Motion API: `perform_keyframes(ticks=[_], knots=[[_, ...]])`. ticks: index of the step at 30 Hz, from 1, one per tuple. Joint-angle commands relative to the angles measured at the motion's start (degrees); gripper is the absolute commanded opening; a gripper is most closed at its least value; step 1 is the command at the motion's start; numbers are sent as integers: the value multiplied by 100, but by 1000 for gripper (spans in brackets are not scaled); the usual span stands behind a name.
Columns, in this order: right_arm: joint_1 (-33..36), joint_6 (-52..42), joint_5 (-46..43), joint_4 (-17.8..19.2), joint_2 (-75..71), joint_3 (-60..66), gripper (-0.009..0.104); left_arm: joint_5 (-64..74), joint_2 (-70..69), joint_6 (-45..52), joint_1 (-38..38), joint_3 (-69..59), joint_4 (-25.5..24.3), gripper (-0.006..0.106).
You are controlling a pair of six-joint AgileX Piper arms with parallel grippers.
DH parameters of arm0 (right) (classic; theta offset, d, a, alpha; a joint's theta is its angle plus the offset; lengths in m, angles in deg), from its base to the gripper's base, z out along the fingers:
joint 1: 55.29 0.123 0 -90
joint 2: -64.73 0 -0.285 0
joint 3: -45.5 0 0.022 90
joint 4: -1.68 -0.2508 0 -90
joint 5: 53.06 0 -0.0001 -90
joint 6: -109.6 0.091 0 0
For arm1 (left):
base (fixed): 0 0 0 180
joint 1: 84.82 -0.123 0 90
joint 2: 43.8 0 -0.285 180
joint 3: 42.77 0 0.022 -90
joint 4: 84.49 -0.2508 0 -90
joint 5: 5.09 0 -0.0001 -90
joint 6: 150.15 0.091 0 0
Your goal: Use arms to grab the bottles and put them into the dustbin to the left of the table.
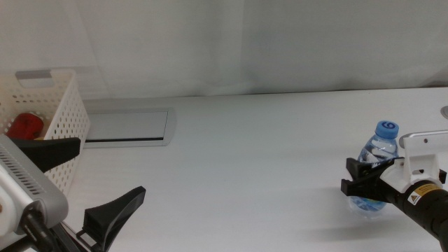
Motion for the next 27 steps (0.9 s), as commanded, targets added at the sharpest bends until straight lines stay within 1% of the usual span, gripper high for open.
perform_keyframes(ticks=[1, 2, 4, 6, 7, 9, 11, 14, 16, 18, 19, 20, 23, 24, 27], knots=[[3, -51, -64, -38, 13, -33, 39, -80, -10, -21, 43, -33, 33, 92], [3, -51, -64, -38, 13, -33, 29, -80, -10, -21, 43, -33, 33, 92], [3, -51, -76, -38, 13, -33, -1, -80, -10, -21, 43, -33, 33, 92], [3, -1, -256, 143, 1, -70, -3, -80, -10, -21, 43, -33, 33, 92], [3, -1, -260, 515, -21, -154, -3, -80, -10, -21, 43, -33, 33, 92], [3, 57, -245, 955, -105, -261, -3, -80, -10, -21, 43, -33, 33, 92], [3, 394, -245, 1429, -230, -407, -3, -80, -10, -21, 43, -33, 33, 92], [3, 1220, -229, 2131, -457, -662, -3, -80, -10, -21, 43, -33, 33, 92], [37, 1782, -123, 2754, -566, -892, -3, -80, -10, -21, 43, -33, 33, 92], [155, 2135, 16, 3256, -593, -1120, -3, -80, -10, -21, 43, -33, 33, 92], [262, 2227, 54, 3450, -593, -1233, -3, -80, -10, -21, 43, -33, 33, 92], [501, 2252, 183, 3582, -580, -1428, -3, -80, -10, -21, 43, -33, 33, 92], [943, 2252, 321, 3603, -501, -1634, -3, -80, -10, -21, 43, -33, 33, 92], [1194, 2242, 348, 3603, -375, -1734, -3, -80, -10, -21, 43, -33, 33, 92], [1494, 2099, 352, 3590, -73, -1869, -3, -80, -10, -21, 43, -33, 33, 92]])
